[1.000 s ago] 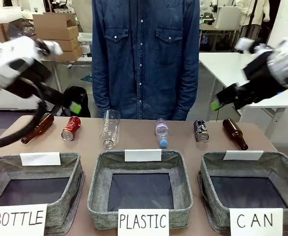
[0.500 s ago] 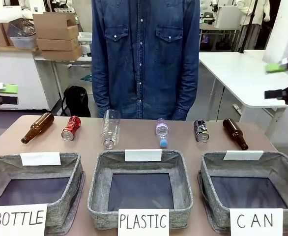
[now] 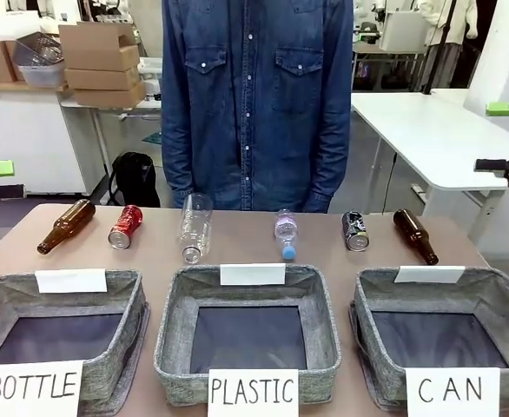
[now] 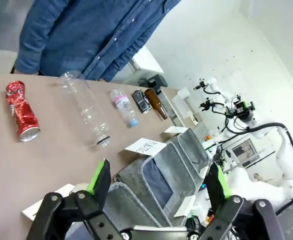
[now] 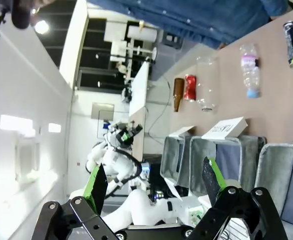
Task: Sort the can waste into the basket.
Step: Pick up the can waste from the table and place it in the right Fabric basket.
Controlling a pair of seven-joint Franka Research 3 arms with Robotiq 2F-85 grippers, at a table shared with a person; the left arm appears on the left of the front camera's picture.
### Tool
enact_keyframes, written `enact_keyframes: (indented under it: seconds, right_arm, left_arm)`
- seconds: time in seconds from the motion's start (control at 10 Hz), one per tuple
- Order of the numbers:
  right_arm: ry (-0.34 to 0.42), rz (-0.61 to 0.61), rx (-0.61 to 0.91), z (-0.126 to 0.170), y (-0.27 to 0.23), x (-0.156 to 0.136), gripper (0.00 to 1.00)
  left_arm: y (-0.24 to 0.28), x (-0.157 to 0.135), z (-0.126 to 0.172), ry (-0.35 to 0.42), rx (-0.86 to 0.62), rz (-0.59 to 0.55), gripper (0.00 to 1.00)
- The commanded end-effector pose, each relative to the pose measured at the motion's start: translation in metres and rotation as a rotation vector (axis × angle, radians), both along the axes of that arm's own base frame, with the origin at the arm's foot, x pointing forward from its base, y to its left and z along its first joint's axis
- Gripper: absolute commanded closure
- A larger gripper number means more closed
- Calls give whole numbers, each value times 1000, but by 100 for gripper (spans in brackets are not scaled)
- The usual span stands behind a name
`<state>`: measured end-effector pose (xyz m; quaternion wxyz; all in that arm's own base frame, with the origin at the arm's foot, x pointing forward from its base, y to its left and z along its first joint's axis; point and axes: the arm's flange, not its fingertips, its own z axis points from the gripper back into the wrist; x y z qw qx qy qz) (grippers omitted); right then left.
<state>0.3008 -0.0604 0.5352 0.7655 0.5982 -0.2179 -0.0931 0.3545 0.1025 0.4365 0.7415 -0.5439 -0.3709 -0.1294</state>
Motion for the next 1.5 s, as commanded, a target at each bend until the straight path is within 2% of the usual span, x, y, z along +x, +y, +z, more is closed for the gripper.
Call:
enact_keyframes:
  seconds: [0.0,0.3,0.4,0.5,0.6,0.8,0.9,1.0,1.1,1.2,1.3,1.4]
  right_arm:
    - [-49,17,-2,5,-2,0,0]
    - [-49,17,-2,5,-2,0,0]
    - [-17,19,-12,5,0,-7,0]
    - [16,-20,-119,9,8,12,0]
    - [-16,45,-299,16,26,31,0]
    - [75,-27,-644,23,58,70,0]
    - [80,12,-674,25,65,79,0]
    - [49,52,-634,27,61,75,0]
    - [14,97,-563,29,48,59,0]
    - [25,156,-505,29,30,35,0]
    - [50,160,-484,26,12,8,0]
    - [30,166,-461,22,-2,-23,0]
  left_arm:
    - [2,-4,9,-33,31,3,0]
    - [2,-4,9,-33,31,3,0]
    - [2,-4,9,-33,31,3,0]
    - [2,-4,9,-33,31,3,0]
    - [2,-4,9,-33,31,3,0]
    - [2,-4,9,-33,31,3,0]
    - [2,-4,9,-33,31,3,0]
    - [2,-4,9,-33,31,3,0]
    - [2,-4,9,-33,31,3,0]
    - [2,-4,9,-33,31,3,0]
    - [2,-4,9,-33,31,3,0]
    - [2,-4,9,-33,31,3,0]
